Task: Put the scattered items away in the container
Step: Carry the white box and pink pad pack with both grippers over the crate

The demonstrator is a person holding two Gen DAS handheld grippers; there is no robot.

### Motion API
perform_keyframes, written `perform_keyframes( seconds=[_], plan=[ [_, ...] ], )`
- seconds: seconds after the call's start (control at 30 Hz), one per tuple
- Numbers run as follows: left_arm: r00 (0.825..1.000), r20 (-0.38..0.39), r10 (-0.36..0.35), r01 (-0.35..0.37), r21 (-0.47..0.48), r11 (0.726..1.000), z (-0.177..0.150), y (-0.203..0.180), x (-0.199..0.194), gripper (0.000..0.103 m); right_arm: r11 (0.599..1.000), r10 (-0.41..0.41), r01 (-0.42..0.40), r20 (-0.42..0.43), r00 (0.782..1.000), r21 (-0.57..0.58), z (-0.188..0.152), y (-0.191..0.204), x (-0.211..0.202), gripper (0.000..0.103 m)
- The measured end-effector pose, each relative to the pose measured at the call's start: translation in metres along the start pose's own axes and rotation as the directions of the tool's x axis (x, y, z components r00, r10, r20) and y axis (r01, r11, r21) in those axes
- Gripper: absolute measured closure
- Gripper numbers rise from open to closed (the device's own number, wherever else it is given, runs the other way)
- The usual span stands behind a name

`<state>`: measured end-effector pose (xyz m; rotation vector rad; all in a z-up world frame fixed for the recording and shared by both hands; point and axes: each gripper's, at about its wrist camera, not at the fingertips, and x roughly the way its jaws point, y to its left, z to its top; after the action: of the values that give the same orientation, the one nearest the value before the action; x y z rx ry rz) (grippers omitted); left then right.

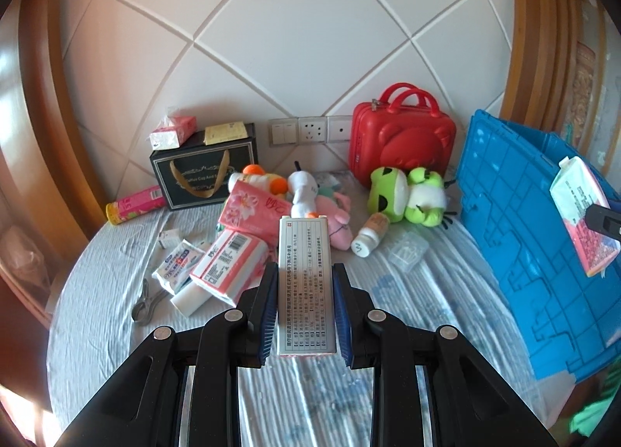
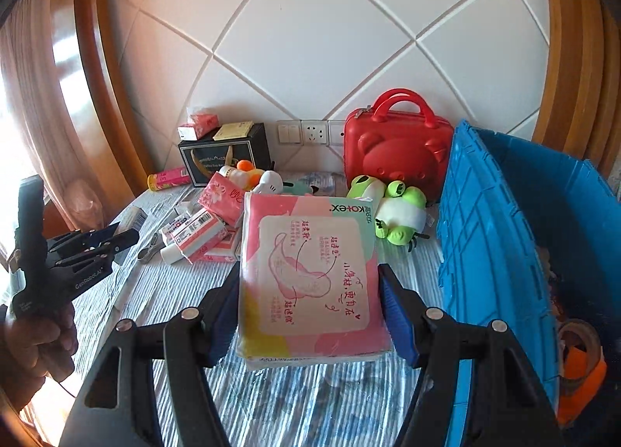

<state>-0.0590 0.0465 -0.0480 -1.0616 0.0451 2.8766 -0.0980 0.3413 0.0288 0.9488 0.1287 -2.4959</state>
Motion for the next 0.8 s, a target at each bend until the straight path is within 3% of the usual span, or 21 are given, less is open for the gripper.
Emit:
perform_keyframes(
  seconds=[0.17,0.8],
  plan=[
    [0.999,0.033,-0.024,0.024,0.001,1.0,0.015,-0.038,-0.019,0.077,1.0,-0.016,0.017,0.04,0.999,-0.016,-0.001,-0.027,-0.026,0.038],
    [0.995,0.098,-0.038,0.035,0.03,0.999,0.054,-0.165,-0.046,0.077,0.997,0.072,-0.069,0.144,0.987,-0.022,0.01,-0.11,-0.09,0.038]
  ],
)
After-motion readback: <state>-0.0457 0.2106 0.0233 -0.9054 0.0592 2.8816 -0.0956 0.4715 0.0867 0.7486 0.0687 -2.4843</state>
